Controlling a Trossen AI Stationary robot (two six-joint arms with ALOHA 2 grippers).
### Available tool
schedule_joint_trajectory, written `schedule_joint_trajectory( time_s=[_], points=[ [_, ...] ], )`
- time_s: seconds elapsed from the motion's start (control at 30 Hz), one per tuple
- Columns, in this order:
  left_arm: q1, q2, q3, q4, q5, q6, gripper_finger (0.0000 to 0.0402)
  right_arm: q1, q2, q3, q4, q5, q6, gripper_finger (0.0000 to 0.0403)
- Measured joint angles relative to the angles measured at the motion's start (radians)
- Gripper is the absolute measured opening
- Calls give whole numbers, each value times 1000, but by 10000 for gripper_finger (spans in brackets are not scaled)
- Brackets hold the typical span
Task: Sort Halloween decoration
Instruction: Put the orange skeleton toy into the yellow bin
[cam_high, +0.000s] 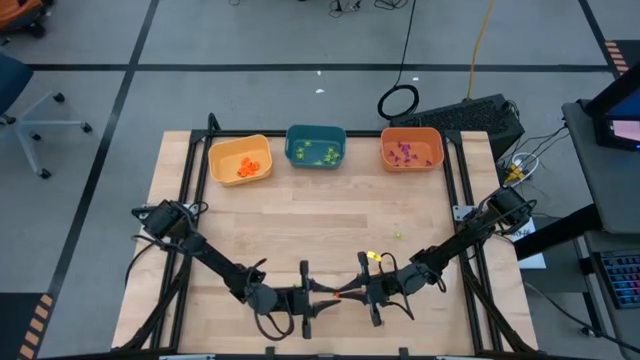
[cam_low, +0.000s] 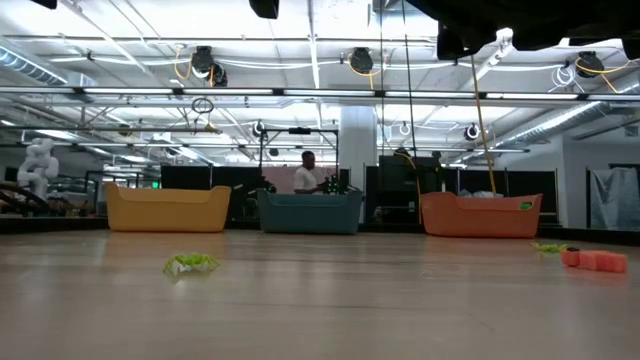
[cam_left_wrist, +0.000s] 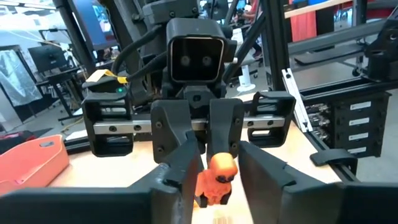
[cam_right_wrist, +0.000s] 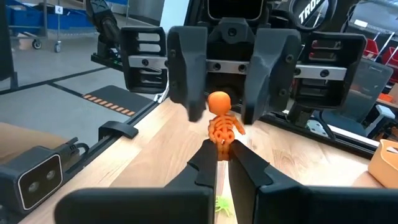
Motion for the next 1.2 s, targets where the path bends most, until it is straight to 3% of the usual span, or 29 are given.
schedule_joint_trajectory(
  time_s=[0.27, 0.4, 0.67, 0.87, 1.2],
  points=[
    [0, 0, 0, -4, -7, 5, 15, 0, 0, 0, 0, 0, 31, 12],
    [3, 0, 0, -7, -40, 8, 24, 6, 0, 0, -5, 52, 87, 38],
    [13, -65, -1, -82, -41, 50, 26, 20, 0, 1, -54, 211, 184, 157],
    [25, -198, -13, -316, -40, 6, 25, 20, 0, 1, -88, 235, 224, 202],
    [105, -437, -13, -835, -42, -108, 25, 21, 0, 1, -91, 230, 232, 200]
  ],
)
